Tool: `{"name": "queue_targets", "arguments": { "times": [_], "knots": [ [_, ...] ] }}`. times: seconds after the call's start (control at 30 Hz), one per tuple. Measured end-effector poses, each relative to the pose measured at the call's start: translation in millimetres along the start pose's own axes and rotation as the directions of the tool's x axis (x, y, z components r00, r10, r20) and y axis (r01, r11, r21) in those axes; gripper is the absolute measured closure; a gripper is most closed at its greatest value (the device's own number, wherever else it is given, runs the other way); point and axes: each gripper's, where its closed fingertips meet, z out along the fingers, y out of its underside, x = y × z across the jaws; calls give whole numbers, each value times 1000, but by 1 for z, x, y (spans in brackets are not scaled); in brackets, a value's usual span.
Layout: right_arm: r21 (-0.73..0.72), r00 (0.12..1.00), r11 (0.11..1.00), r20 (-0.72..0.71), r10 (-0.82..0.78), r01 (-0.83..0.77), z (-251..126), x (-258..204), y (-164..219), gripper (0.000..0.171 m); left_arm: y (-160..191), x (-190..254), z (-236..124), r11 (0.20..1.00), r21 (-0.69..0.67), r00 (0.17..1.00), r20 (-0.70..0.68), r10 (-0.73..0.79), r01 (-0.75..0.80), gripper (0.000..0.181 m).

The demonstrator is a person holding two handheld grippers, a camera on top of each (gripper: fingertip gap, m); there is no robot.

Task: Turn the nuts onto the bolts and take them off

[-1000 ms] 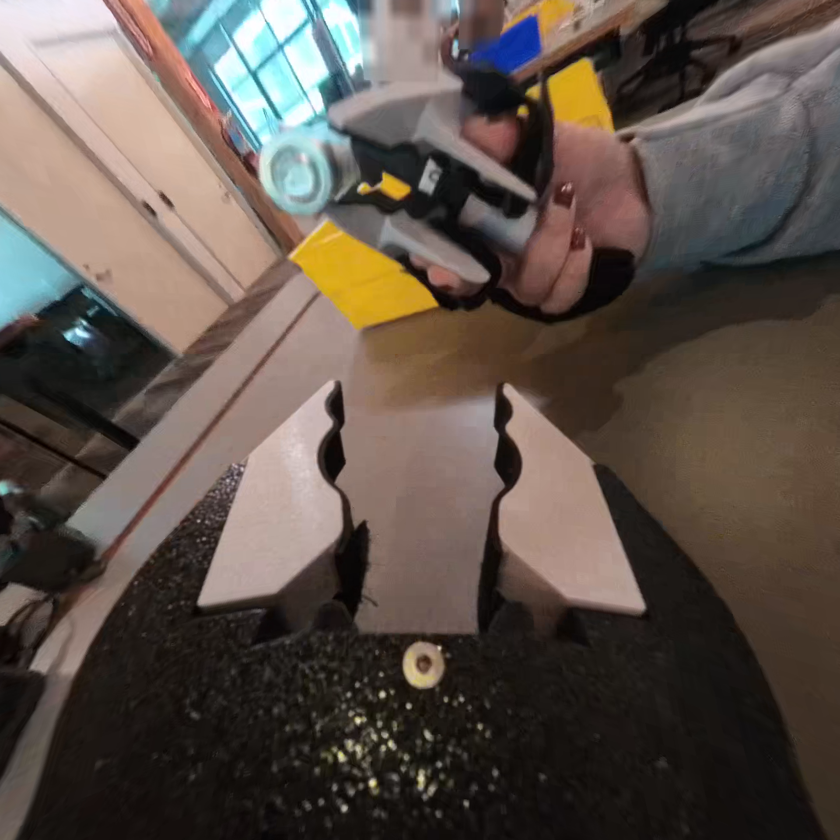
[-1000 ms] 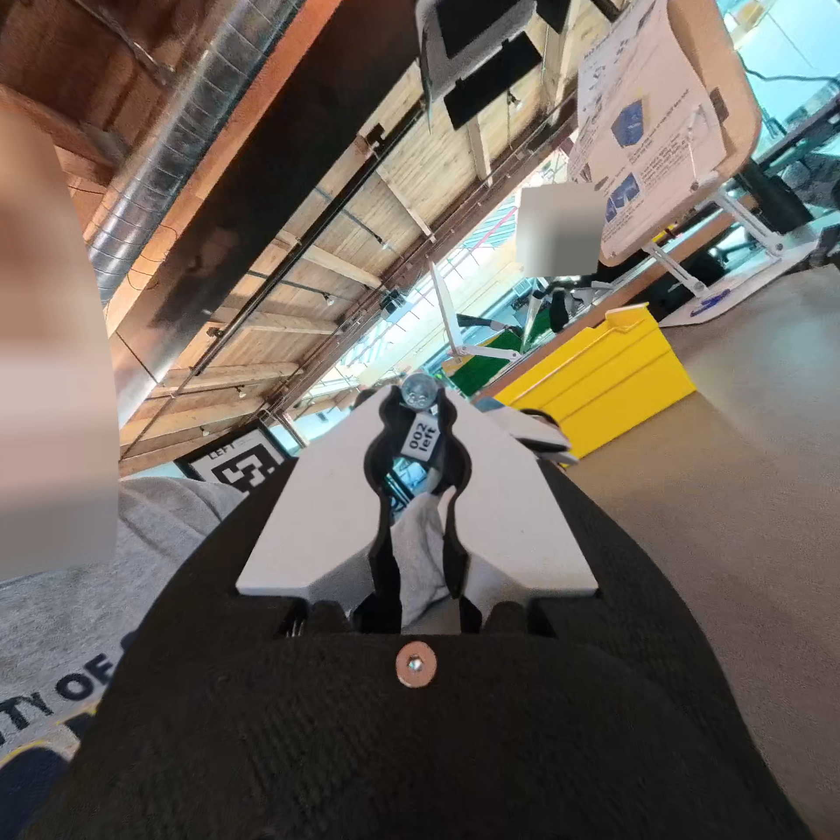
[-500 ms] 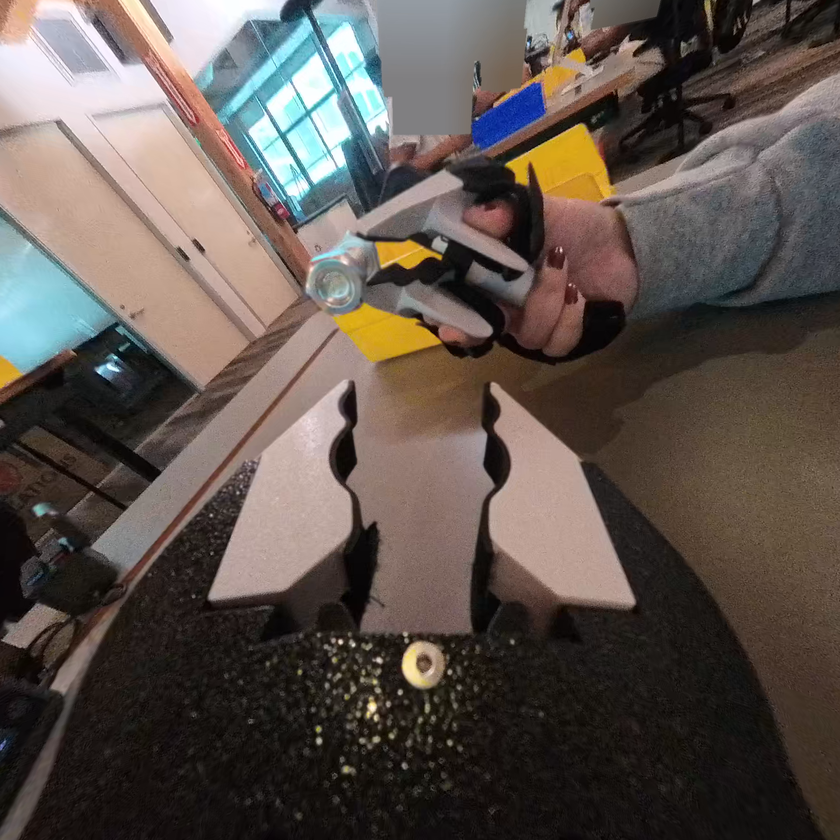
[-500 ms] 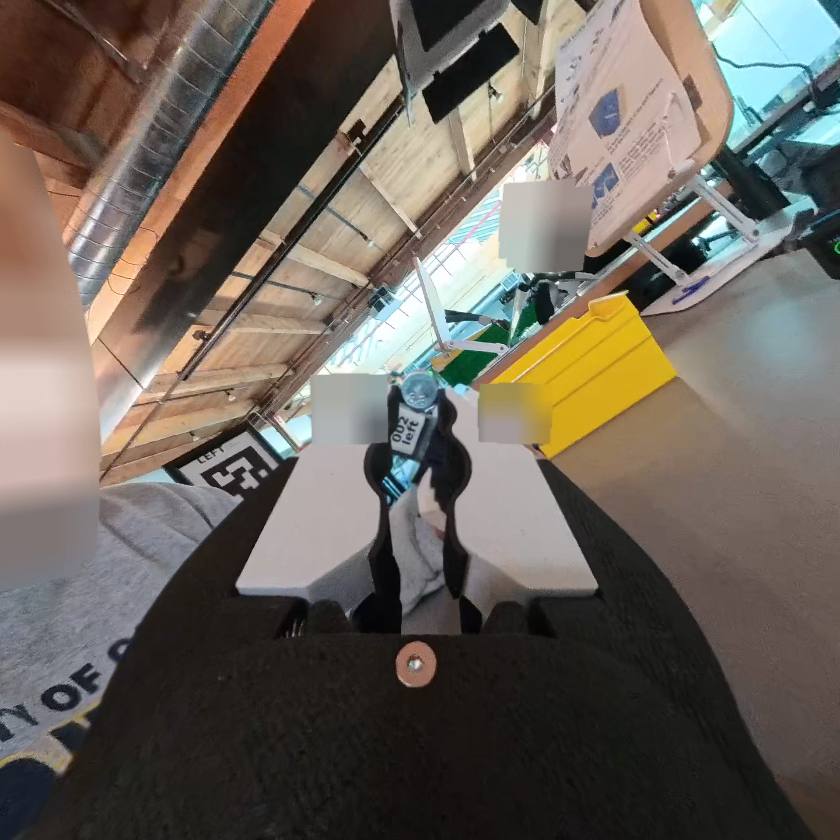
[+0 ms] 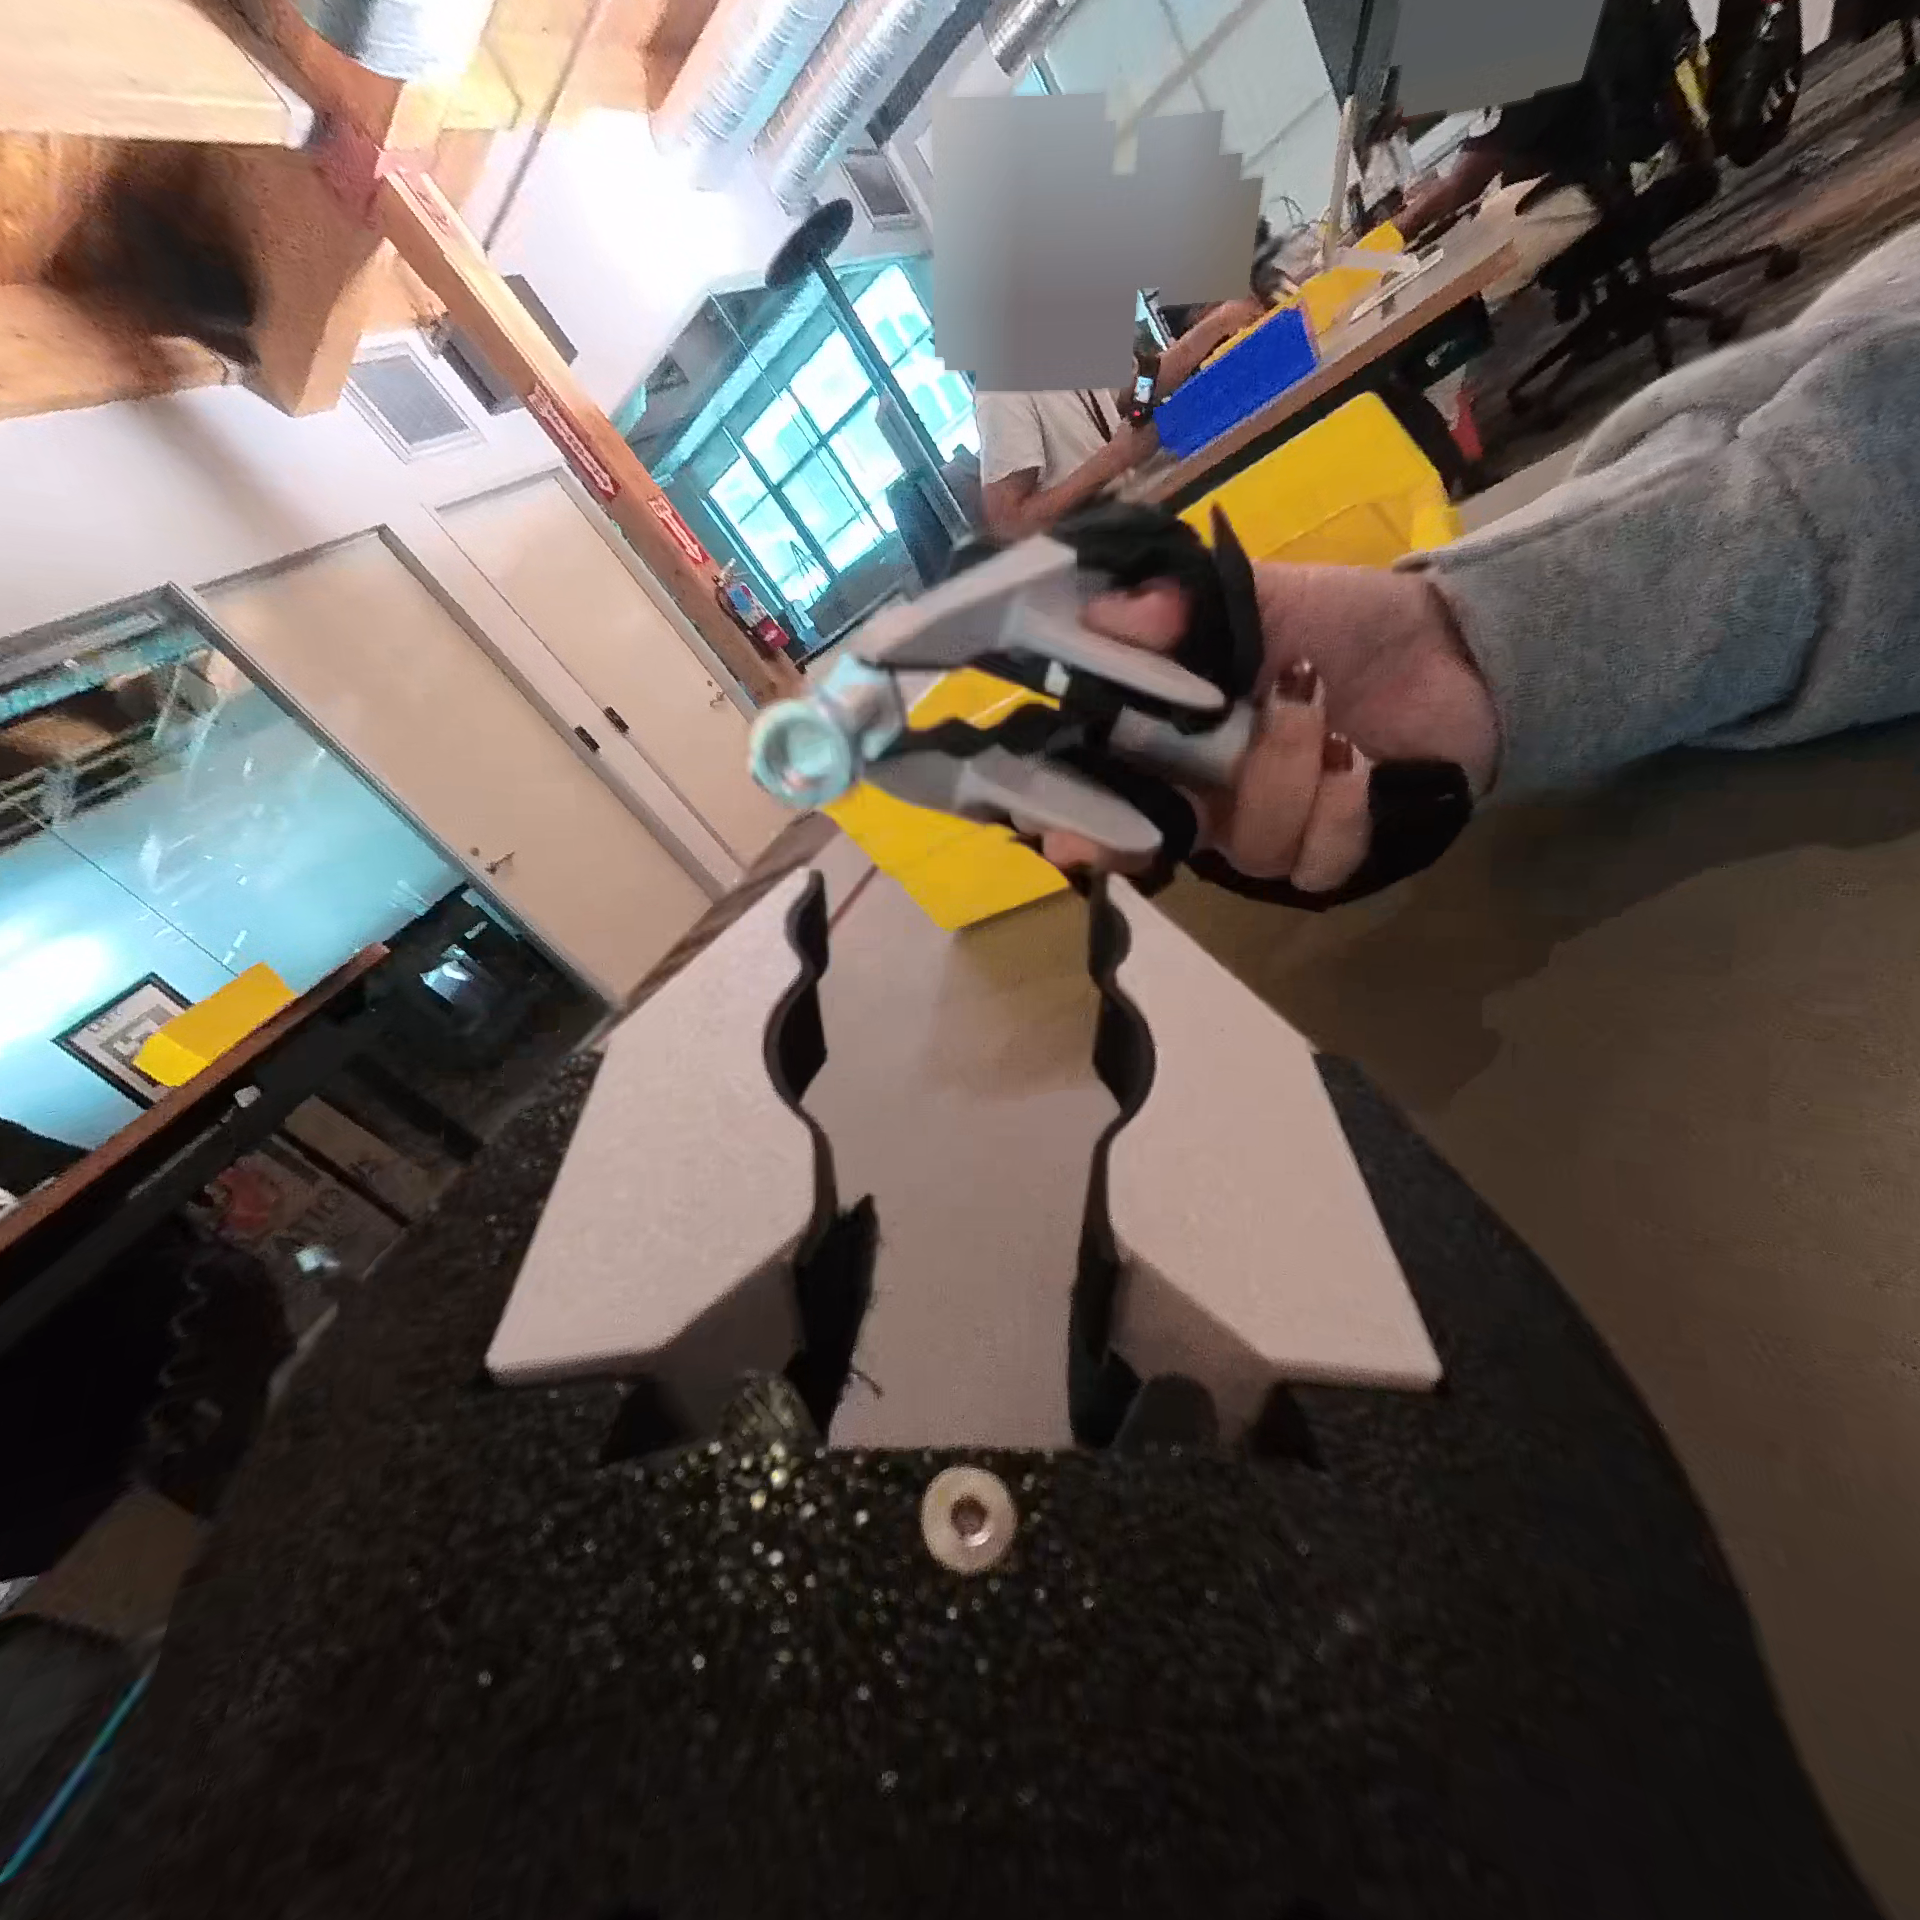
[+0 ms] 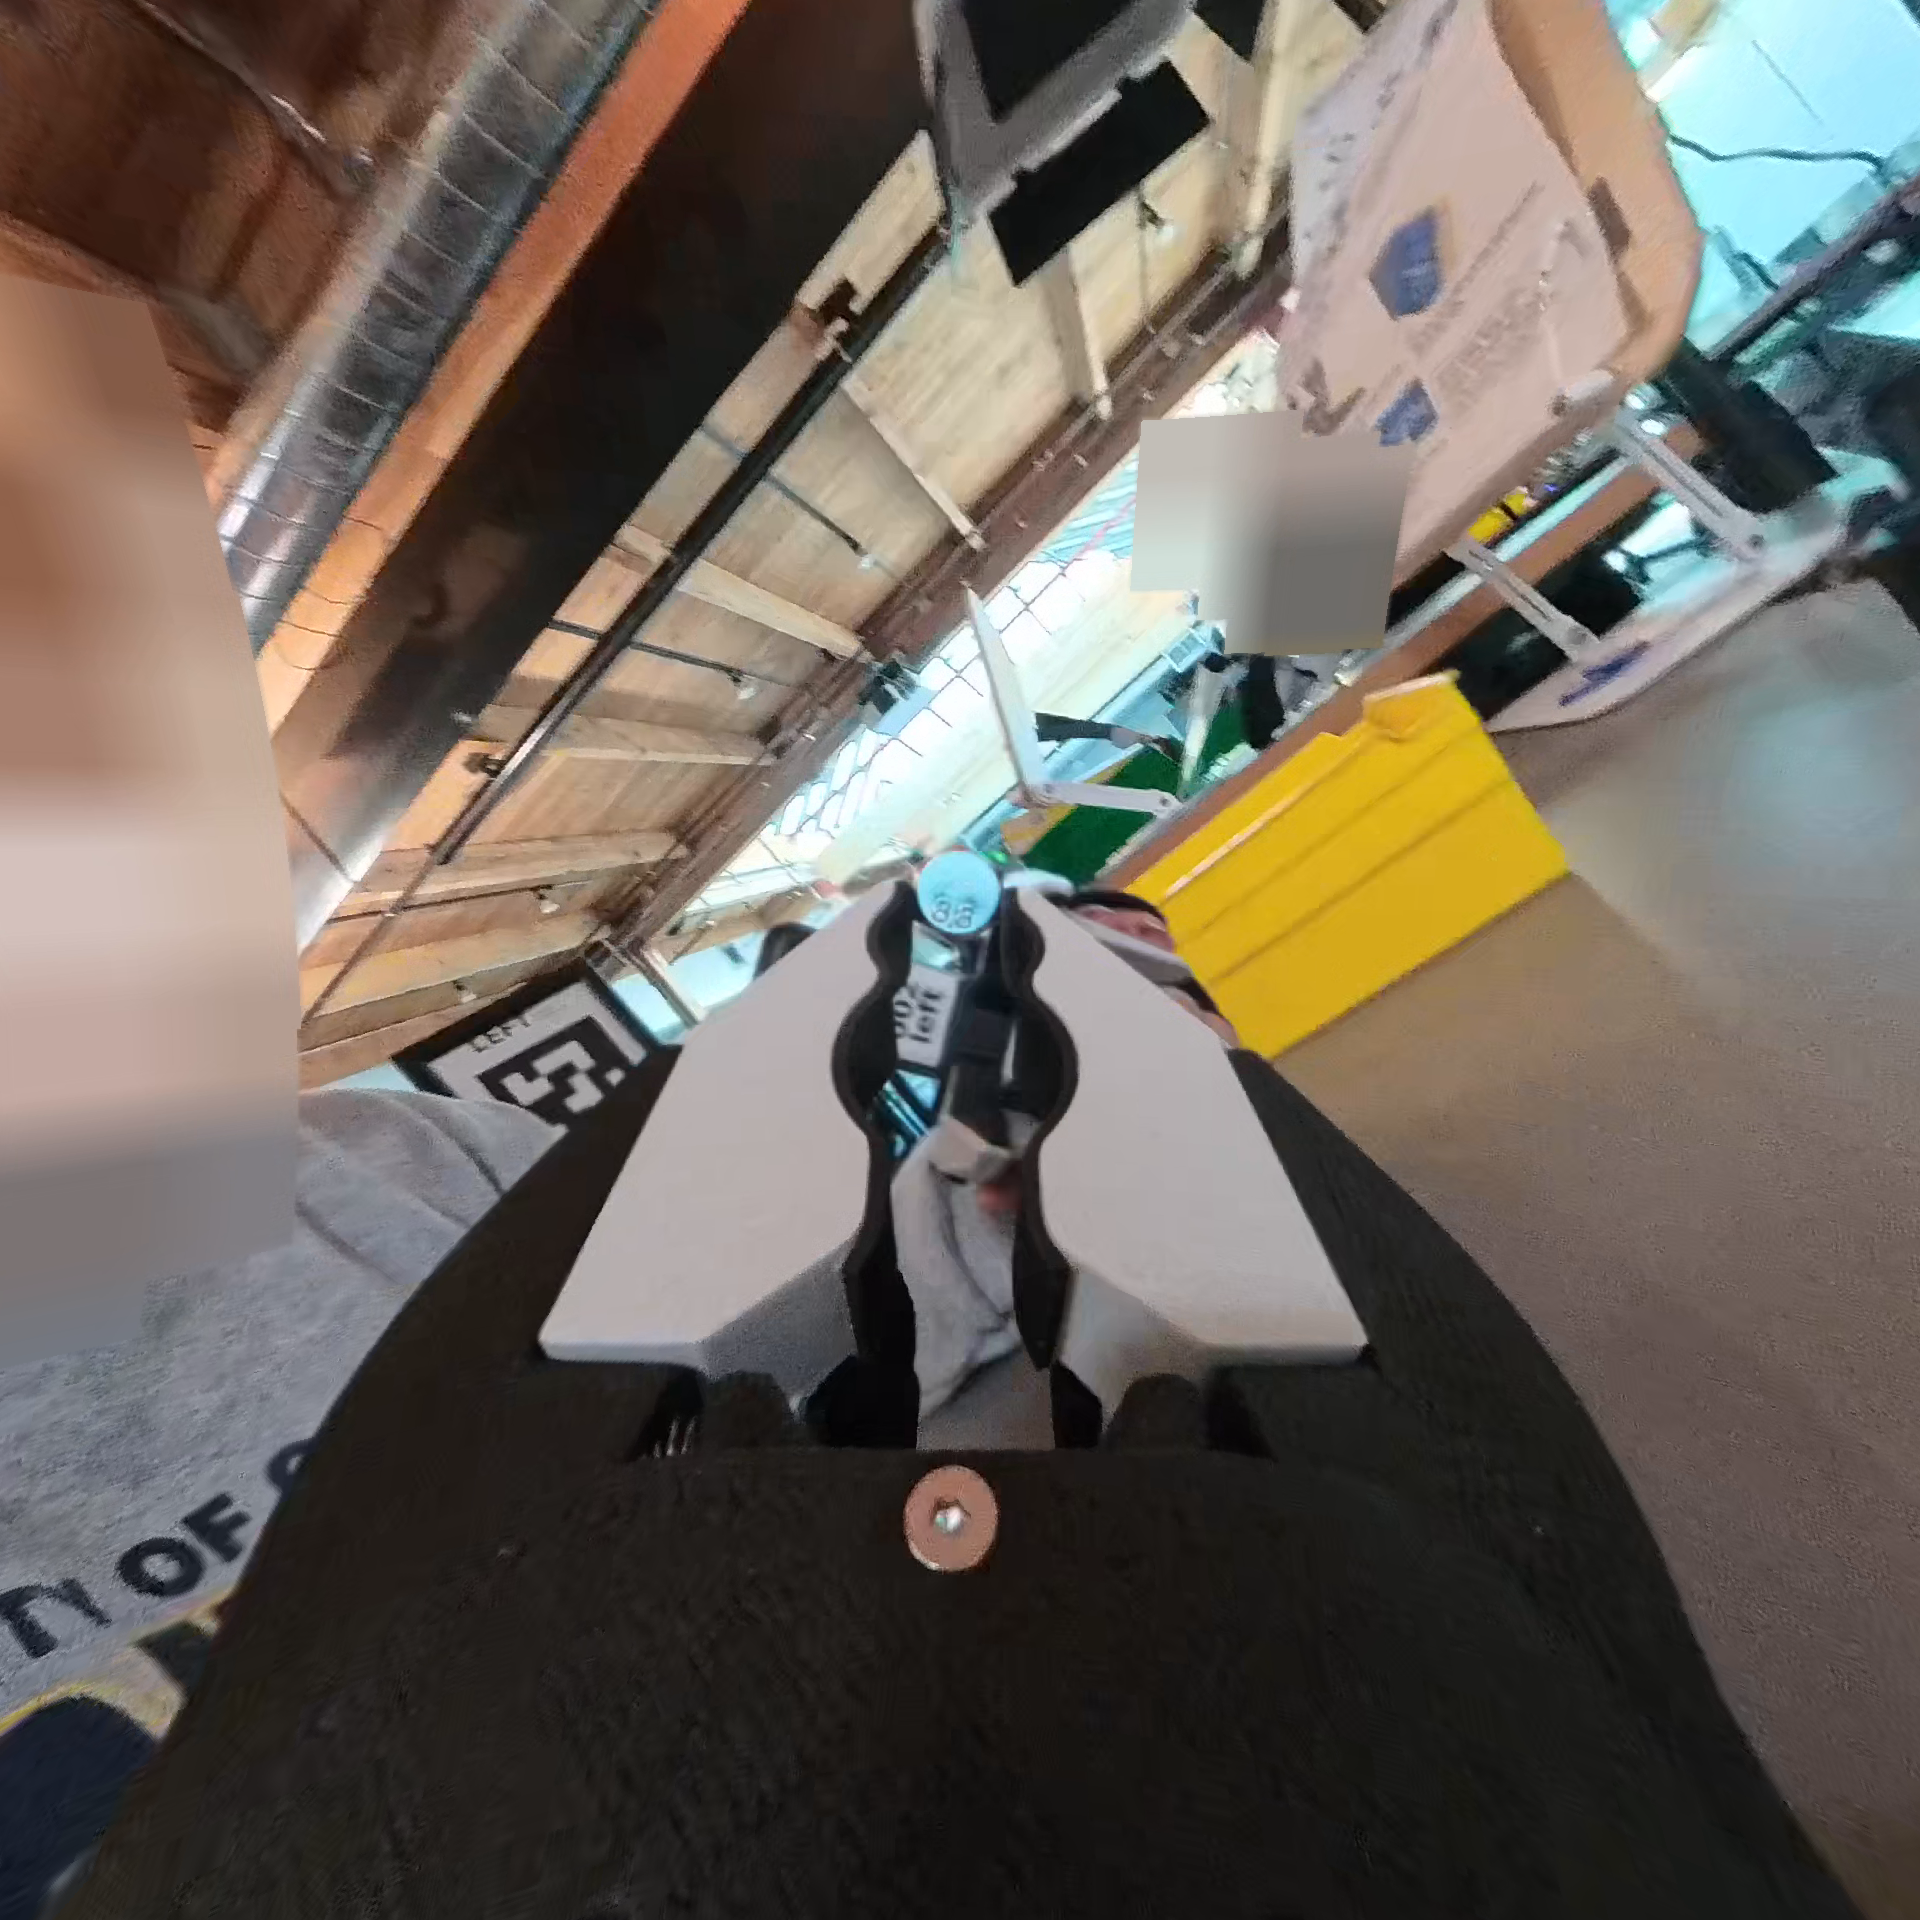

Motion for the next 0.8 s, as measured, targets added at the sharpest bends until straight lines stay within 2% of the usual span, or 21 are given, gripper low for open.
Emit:
{"name": "queue_targets", "arguments": {
  "times": [0.07, 0.27, 0.5, 0.67, 0.73, 0.8],
  "knots": [
    [-12, 999, 999, 0, -35, 35, 2, -4, 0, 157, 8, 1, 2, 999, -41, 1000, -4, -14, 14, 131],
    [-39, 996, 999, -87, -7, 4, -3, 15, 6, 157, -10, -11, -4, 998, 21, 993, 100, 62, -65, 131],
    [-52, 995, 999, -98, -10, 5, -2, 17, 9, 157, -13, -7, -3, 992, 18, 987, 100, 123, -125, 139],
    [-60, 996, 998, -90, -14, 8, -2, 16, 10, 156, -15, -16, -7, 992, 9, 982, 145, 123, -126, 170],
    [-68, 996, 997, -89, -30, 24, -2, 16, 10, 156, -14, -15, -6, 999, 14, 993, 104, 49, -51, 170],
    [-94, 993, 993, -89, -73, 65, -3, 15, 12, 157, -13, -13, -7, 992, 24, 992, 6, -128, 127, 171]
  ]
}}
